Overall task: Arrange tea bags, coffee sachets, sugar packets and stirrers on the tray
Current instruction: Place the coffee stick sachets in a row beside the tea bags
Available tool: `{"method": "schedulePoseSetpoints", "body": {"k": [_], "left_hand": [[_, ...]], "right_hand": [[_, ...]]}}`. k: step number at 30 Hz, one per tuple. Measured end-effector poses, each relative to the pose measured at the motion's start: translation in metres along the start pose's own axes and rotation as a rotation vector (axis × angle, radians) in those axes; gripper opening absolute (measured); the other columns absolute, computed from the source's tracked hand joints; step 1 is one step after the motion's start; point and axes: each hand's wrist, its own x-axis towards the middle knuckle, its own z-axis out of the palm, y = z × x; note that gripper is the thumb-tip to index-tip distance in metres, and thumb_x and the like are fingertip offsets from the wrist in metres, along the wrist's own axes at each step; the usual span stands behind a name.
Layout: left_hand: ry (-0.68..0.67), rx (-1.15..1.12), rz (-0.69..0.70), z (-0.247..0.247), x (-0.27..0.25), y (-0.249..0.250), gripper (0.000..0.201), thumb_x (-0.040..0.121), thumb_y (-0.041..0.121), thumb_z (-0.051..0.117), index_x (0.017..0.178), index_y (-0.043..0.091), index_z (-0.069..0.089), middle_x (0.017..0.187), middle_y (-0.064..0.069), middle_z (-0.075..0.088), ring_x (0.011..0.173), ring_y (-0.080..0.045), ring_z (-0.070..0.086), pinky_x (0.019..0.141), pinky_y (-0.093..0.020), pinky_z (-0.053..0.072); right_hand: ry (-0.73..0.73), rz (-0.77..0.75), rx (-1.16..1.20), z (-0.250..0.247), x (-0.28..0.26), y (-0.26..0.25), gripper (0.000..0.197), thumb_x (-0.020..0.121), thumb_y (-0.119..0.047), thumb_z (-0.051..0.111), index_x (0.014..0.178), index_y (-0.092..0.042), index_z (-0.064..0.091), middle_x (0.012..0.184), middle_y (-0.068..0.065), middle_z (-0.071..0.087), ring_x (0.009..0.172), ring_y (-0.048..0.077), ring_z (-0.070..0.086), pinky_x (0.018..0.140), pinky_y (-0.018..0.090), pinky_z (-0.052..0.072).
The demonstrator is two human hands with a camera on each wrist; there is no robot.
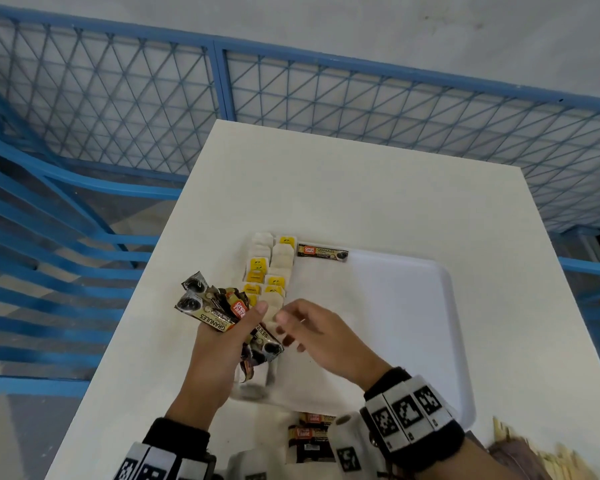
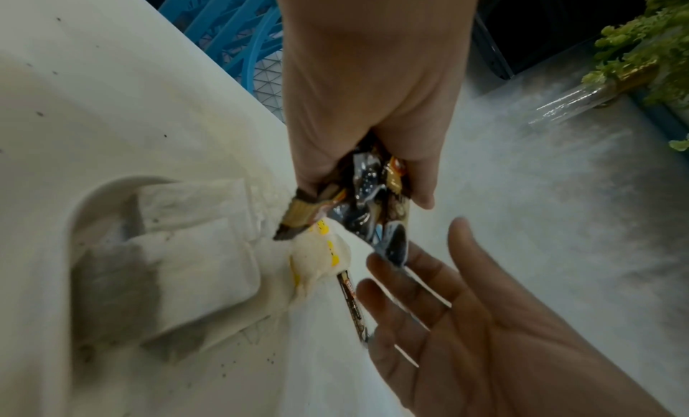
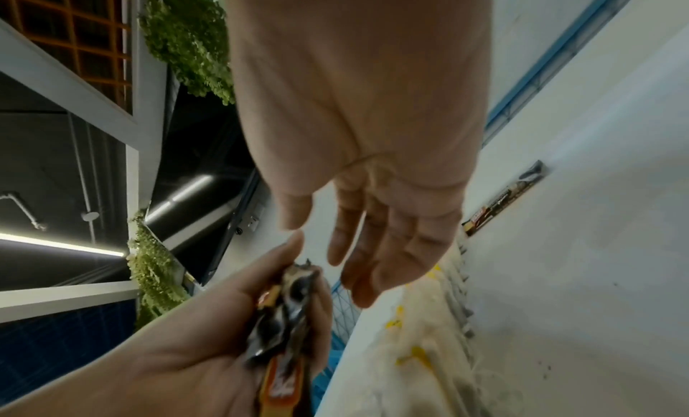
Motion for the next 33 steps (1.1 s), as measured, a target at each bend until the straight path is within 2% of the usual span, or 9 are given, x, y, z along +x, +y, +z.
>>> {"method": "schedulePoseSetpoints", "body": {"k": [3, 5, 10, 15, 17, 21, 25, 29, 33], "left_hand": [[0.014, -0.029, 0.021, 0.002, -0.001, -0.001, 0.029, 0.070, 0.027, 0.069, 0.094, 0.013, 0.065, 0.084, -0.002, 0.073, 0.082, -0.020, 0.070, 0.065, -0.033, 0.054], [0.004, -0.036, 0.032, 0.004, -0.003, 0.000, 0.027, 0.070, 0.027, 0.068, 0.092, 0.013, 0.064, 0.077, 0.000, 0.073, 0.073, -0.018, 0.070, 0.055, -0.029, 0.054], [-0.029, -0.023, 0.038, 0.002, -0.004, 0.001, 0.034, 0.072, 0.024, 0.069, 0.103, 0.012, 0.064, 0.094, -0.004, 0.074, 0.089, -0.020, 0.070, 0.076, -0.034, 0.052], [-0.090, -0.069, 0.042, 0.003, -0.006, 0.003, 0.035, 0.063, 0.030, 0.079, 0.093, 0.015, 0.068, 0.084, 0.000, 0.073, 0.074, -0.015, 0.069, 0.063, -0.022, 0.054], [-0.073, -0.076, 0.038, 0.002, -0.006, 0.001, 0.043, 0.058, 0.035, 0.084, 0.092, 0.014, 0.070, 0.086, -0.003, 0.074, 0.074, -0.015, 0.069, 0.067, -0.029, 0.054], [-0.006, -0.085, 0.033, 0.005, -0.005, -0.004, 0.036, 0.066, 0.017, 0.073, 0.102, 0.008, 0.069, 0.102, -0.012, 0.072, 0.099, -0.031, 0.068, 0.091, -0.044, 0.049], [0.014, -0.071, 0.040, 0.009, -0.006, -0.004, 0.035, 0.067, 0.015, 0.072, 0.101, 0.006, 0.069, 0.100, -0.013, 0.073, 0.097, -0.033, 0.068, 0.090, -0.044, 0.051], [-0.002, -0.074, 0.056, 0.010, -0.005, -0.004, 0.039, 0.066, 0.016, 0.074, 0.104, 0.007, 0.068, 0.101, -0.011, 0.073, 0.099, -0.030, 0.068, 0.093, -0.045, 0.049], [0.021, -0.098, 0.082, 0.009, -0.003, -0.006, 0.034, 0.063, 0.022, 0.078, 0.094, 0.011, 0.071, 0.095, -0.010, 0.074, 0.091, -0.028, 0.070, 0.083, -0.040, 0.053]], "right_hand": [[-0.036, -0.014, 0.084, 0.008, -0.009, 0.001, 0.015, 0.083, -0.026, 0.069, 0.093, -0.025, 0.058, 0.088, -0.008, 0.063, 0.075, 0.006, 0.060, 0.070, 0.018, 0.048], [-0.022, -0.006, 0.137, 0.012, -0.011, 0.003, 0.019, 0.082, -0.015, 0.070, 0.090, -0.026, 0.056, 0.084, -0.003, 0.063, 0.070, 0.009, 0.062, 0.066, 0.019, 0.048], [0.004, 0.053, 0.296, 0.007, -0.016, 0.003, 0.017, 0.087, -0.006, 0.061, 0.103, -0.012, 0.058, 0.085, -0.001, 0.062, 0.070, 0.009, 0.065, 0.065, 0.018, 0.051], [0.044, 0.079, 0.476, -0.002, -0.019, 0.007, 0.024, 0.090, -0.002, 0.056, 0.114, -0.003, 0.059, 0.087, 0.001, 0.063, 0.076, 0.014, 0.065, 0.069, 0.019, 0.051], [0.069, 0.090, 0.553, -0.006, -0.019, 0.008, 0.023, 0.089, 0.001, 0.055, 0.111, -0.003, 0.061, 0.087, 0.004, 0.062, 0.072, 0.012, 0.065, 0.067, 0.019, 0.051], [0.102, 0.114, 0.647, -0.009, -0.017, 0.008, 0.018, 0.088, 0.004, 0.054, 0.102, -0.004, 0.064, 0.083, 0.007, 0.060, 0.065, 0.009, 0.062, 0.064, 0.018, 0.051], [0.107, 0.130, 0.635, -0.008, -0.015, 0.005, 0.015, 0.086, -0.003, 0.061, 0.100, -0.006, 0.064, 0.083, 0.003, 0.064, 0.073, 0.014, 0.066, 0.064, 0.020, 0.051], [0.131, 0.138, 0.612, -0.010, -0.012, 0.004, 0.012, 0.085, -0.001, 0.061, 0.095, -0.006, 0.065, 0.078, 0.004, 0.068, 0.067, 0.013, 0.066, 0.060, 0.018, 0.051], [0.138, 0.123, 0.619, -0.013, -0.011, 0.006, 0.014, 0.085, 0.001, 0.060, 0.096, -0.006, 0.066, 0.075, 0.004, 0.069, 0.067, 0.011, 0.066, 0.064, 0.017, 0.053]]}}
